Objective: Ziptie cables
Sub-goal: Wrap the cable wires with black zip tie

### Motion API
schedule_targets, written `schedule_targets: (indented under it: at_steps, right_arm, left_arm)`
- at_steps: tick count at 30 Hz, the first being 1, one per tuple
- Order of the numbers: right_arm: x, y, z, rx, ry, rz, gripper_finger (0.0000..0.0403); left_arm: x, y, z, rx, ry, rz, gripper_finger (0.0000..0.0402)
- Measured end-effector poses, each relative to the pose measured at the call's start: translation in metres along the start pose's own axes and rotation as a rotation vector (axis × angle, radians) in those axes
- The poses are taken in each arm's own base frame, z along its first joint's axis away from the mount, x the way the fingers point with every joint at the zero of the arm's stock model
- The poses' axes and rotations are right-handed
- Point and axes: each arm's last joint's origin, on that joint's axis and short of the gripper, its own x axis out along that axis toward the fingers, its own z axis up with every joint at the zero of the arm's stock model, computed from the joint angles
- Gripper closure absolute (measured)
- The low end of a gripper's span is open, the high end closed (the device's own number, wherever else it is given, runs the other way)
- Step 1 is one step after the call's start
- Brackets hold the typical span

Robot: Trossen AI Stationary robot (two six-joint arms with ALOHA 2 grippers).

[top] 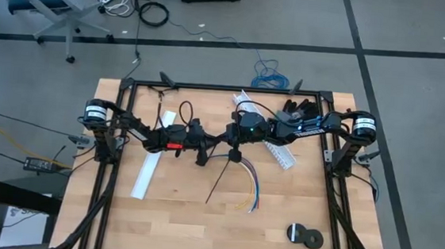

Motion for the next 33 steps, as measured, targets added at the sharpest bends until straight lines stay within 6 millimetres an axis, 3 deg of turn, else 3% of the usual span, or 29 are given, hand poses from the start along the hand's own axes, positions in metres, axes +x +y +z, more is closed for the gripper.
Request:
schedule_targets:
  at_steps: [9, 17, 33]
  right_arm:
    - [0.001, 0.000, -0.002, 0.000, 0.014, 0.000, 0.0403]
    - [-0.002, 0.000, 0.001, -0.010, 0.010, -0.022, 0.0403]
    - [-0.004, -0.003, 0.007, -0.010, -0.037, -0.089, 0.0403]
  left_arm:
    - [-0.001, -0.001, 0.001, 0.000, 0.024, -0.031, 0.0251]
    - [-0.009, 0.003, 0.012, 0.007, 0.083, 0.014, 0.0252]
    - [-0.011, 0.003, 0.007, -0.157, 0.100, 0.158, 0.0254]
